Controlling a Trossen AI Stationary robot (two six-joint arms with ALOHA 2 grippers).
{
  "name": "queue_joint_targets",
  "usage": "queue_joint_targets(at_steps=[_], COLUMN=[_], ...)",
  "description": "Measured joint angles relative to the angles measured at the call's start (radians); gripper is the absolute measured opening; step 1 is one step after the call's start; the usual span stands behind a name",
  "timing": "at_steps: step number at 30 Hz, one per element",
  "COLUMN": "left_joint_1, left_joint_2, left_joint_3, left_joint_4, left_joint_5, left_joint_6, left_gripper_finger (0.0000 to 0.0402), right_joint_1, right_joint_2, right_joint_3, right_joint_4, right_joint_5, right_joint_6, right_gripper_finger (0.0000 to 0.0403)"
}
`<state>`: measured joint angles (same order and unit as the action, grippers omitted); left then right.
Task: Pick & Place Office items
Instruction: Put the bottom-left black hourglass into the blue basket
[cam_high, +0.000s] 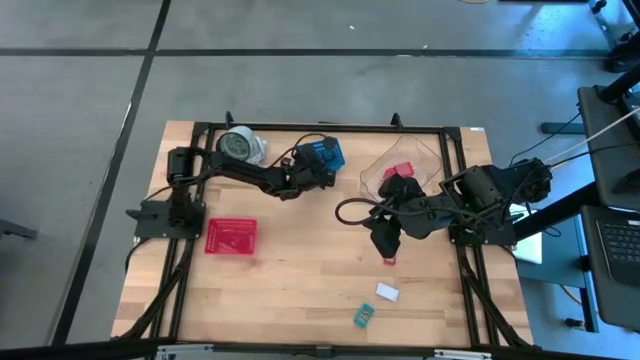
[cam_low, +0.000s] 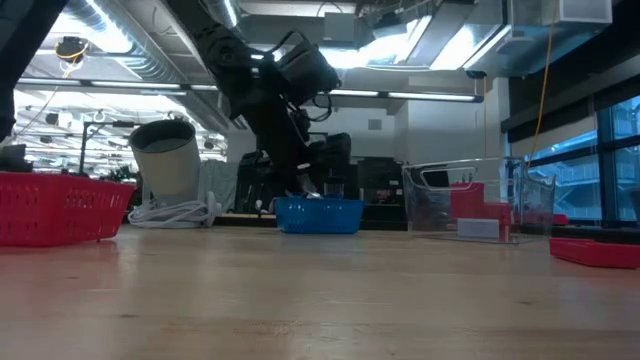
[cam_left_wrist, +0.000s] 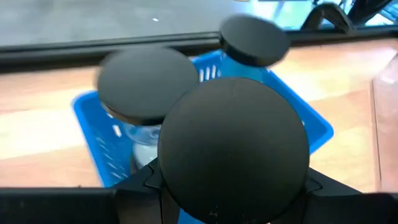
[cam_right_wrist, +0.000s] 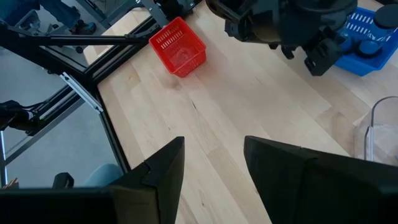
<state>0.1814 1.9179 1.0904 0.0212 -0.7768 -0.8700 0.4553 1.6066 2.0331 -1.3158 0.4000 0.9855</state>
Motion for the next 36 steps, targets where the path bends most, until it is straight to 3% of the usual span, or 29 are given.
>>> queue_joint_targets(at_steps=[11,28,36], left_joint_1=[0.004,0.015,0.033], left_joint_2=[0.014,0.009,-0.063], left_joint_3=[0.0,0.0,0.001], left_joint_4=[0.015,0.063,0.049], left_joint_5=[0.019,0.074,0.15], left_joint_6=[0.013,-0.014,0.051], left_gripper_finger=[0.017,0.0225,0.0257], right_joint_1=[0.0,0.0,0.0], right_joint_2=[0.0,0.0,0.0], right_joint_3=[0.0,0.0,0.0], right_joint_4=[0.003,0.003,0.007], right_joint_5=[0.001,0.002,0.002], right_joint_6=[0.0,0.0,0.0], right_gripper_finger=[0.017,0.017,0.017])
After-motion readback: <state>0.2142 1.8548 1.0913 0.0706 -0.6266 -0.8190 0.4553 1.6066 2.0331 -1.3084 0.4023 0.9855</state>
